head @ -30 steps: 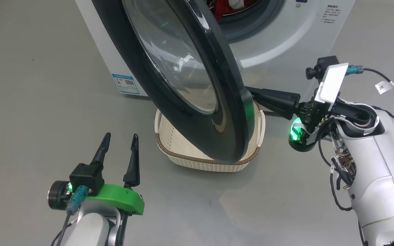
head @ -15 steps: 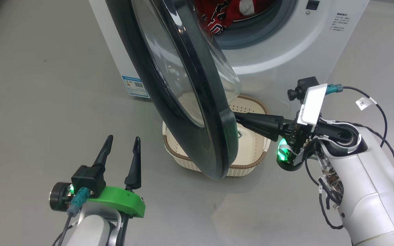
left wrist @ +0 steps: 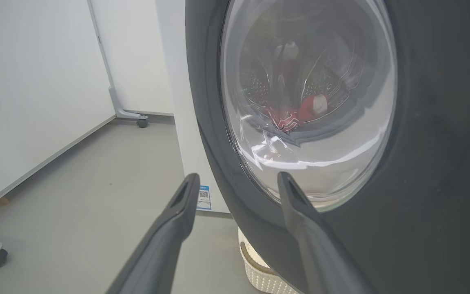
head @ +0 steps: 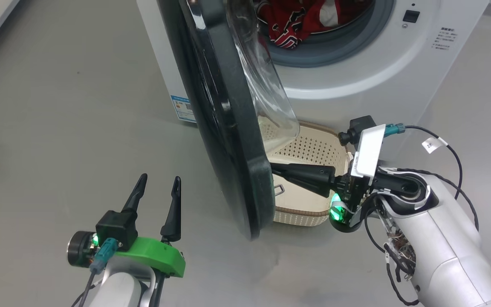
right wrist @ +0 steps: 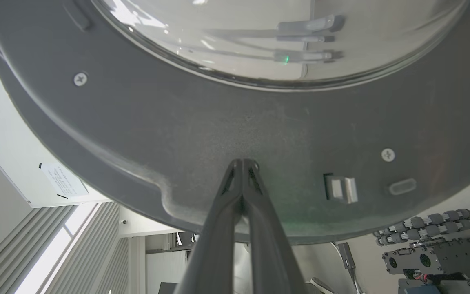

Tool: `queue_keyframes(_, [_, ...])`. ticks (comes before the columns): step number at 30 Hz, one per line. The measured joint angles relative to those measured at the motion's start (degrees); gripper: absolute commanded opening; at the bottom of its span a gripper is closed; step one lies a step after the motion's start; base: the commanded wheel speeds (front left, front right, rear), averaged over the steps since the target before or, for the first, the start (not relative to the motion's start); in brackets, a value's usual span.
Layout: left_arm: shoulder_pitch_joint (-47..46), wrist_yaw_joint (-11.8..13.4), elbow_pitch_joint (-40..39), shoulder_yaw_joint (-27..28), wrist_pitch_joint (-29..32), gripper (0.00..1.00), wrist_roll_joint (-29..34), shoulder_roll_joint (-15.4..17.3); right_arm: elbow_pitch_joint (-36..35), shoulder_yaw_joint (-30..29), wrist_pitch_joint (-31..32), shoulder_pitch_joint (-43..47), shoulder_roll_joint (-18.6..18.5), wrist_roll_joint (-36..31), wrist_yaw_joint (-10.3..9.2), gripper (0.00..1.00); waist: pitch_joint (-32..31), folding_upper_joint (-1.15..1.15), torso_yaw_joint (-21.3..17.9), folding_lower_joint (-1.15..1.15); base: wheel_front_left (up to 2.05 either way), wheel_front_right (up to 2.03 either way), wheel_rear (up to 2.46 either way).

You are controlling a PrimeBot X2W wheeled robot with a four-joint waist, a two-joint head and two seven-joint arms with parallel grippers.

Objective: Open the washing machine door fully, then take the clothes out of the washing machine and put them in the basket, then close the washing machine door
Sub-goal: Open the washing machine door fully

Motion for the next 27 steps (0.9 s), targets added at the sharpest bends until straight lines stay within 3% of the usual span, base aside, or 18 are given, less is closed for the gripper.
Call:
queue_keyframes(17, [1.1, -0.4, 0.7, -1.0, 0.0, 1.00, 0.0, 0.0, -1.5, 7.9, -6.1, 2.2, 0.0, 4.0, 0.01, 0.00, -2.0, 0.00, 5.2, 0.00, 0.00, 0.00, 0.00])
queue_keyframes(27, [1.7, -0.4, 0.3, 0.4, 0.0, 1.00, 0.0, 0.1, -2.0, 10.6, -9.5, 2.2, 0.0, 5.5, 0.01, 0.00, -2.2, 0.00, 5.4, 0.00, 0.00, 0.00, 0.00])
